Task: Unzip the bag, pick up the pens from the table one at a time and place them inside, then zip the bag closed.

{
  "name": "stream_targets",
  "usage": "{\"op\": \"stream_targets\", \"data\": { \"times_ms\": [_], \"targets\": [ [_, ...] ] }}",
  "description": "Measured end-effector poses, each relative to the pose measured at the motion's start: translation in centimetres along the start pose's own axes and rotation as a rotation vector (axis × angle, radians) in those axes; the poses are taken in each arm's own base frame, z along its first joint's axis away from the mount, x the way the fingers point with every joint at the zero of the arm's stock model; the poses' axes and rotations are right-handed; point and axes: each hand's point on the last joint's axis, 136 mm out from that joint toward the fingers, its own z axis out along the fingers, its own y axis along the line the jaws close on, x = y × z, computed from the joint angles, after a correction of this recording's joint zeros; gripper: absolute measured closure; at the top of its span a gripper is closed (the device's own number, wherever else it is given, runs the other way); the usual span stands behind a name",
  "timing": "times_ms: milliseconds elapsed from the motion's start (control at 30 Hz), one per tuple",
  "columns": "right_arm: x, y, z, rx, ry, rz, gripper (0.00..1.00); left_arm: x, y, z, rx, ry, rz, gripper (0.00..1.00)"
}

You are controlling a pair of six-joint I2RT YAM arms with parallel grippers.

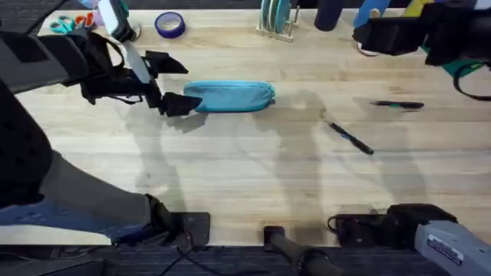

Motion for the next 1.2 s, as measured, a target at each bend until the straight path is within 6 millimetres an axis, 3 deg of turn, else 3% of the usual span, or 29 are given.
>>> {"op": "stream_targets", "data": {
  "times_ms": [433, 500, 567, 800, 1200],
  "targets": [
    [0.02, -0.03, 0.06, 0.0, 0.002, 0.001, 0.005, -0.21, -0.21, 0.7, 0.017, -0.004, 0.017, 0.013],
    [0.02, -0.03, 0.06, 0.0, 0.002, 0.001, 0.005, -0.21, -0.21, 0.7, 0.017, -0.004, 0.018, 0.14],
    [0.02, -0.03, 0.06, 0.0, 0.002, 0.001, 0.005, -0.23, -0.22, 0.7, 0.017, -0.005, 0.017, 0.356],
    [0.01, -0.02, 0.06, 0.0, 0.002, 0.001, 0.005, -0.38, -0.43, 0.82, 0.026, -0.01, 0.018, 0.931],
    [0.1, -0.03, 0.06, 0.0, 0.005, 0.002, 0.006, -0.45, -0.46, 0.88, 0.028, -0.012, 0.02, 0.956]
  ]
}}
